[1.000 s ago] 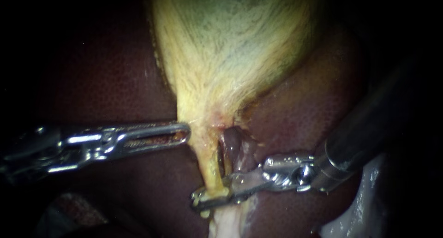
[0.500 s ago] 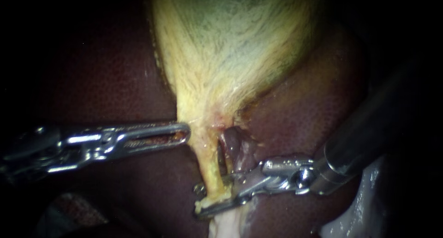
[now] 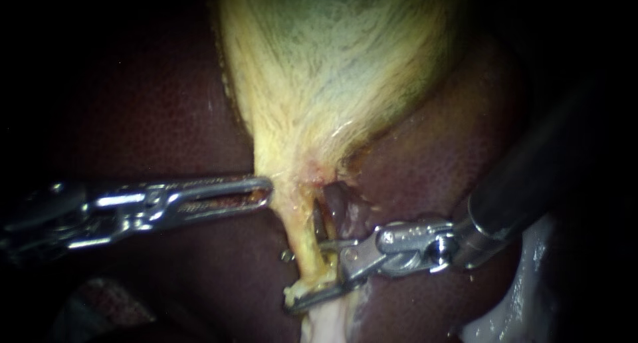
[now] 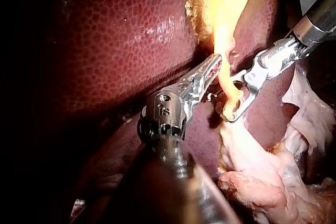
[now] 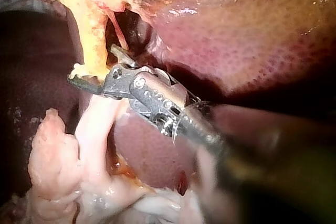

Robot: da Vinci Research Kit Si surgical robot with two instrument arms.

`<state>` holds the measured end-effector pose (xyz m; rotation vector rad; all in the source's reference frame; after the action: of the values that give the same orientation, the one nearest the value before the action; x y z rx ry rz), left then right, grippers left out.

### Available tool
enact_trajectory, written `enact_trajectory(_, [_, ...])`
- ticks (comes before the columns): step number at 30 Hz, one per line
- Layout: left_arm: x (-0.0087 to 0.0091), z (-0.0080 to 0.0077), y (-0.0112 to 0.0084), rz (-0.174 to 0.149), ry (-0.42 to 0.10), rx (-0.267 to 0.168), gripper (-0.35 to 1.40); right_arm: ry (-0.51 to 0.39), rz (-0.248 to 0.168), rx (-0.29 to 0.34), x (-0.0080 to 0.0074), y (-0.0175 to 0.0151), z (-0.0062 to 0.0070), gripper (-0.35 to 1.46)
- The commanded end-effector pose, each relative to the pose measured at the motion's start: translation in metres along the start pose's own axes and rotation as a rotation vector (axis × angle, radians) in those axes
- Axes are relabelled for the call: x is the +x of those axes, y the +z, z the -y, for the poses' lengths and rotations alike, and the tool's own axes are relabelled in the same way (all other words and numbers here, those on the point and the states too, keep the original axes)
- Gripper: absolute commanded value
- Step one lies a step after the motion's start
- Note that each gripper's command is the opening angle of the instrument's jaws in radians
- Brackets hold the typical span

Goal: Going back second clip left tube

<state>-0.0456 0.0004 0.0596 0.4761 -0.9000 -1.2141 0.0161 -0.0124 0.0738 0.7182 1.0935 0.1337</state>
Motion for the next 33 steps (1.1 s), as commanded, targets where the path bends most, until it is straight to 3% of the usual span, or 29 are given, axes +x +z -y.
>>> enact_trajectory(1, [0.0000,0.0000,0.0000,0.000,0.000,0.000,-0.35,-0.007,0.001,0.000,0.0000,-0.0001,0.0001,0.60])
enact_trajectory(23, [-0.0003,-0.0003,-0.0001,0.001,-0.001,-0.001,-0.35,-0.115,0.010,0.030,0.0011,0.0006,0.0038,0.60])
enact_trajectory(27, [-0.0003,-0.0003,-0.0001,0.003,-0.001,-0.004,-0.35,-0.122,0.011,0.032,0.0011,0.0010,0.0037,0.60])
enact_trajectory(33, [-0.0003,-0.0001,-0.0001,0.005,-0.002,-0.003,-0.35,-0.122,0.012,0.023,0.0007,0.0022,0.0024,0.60])
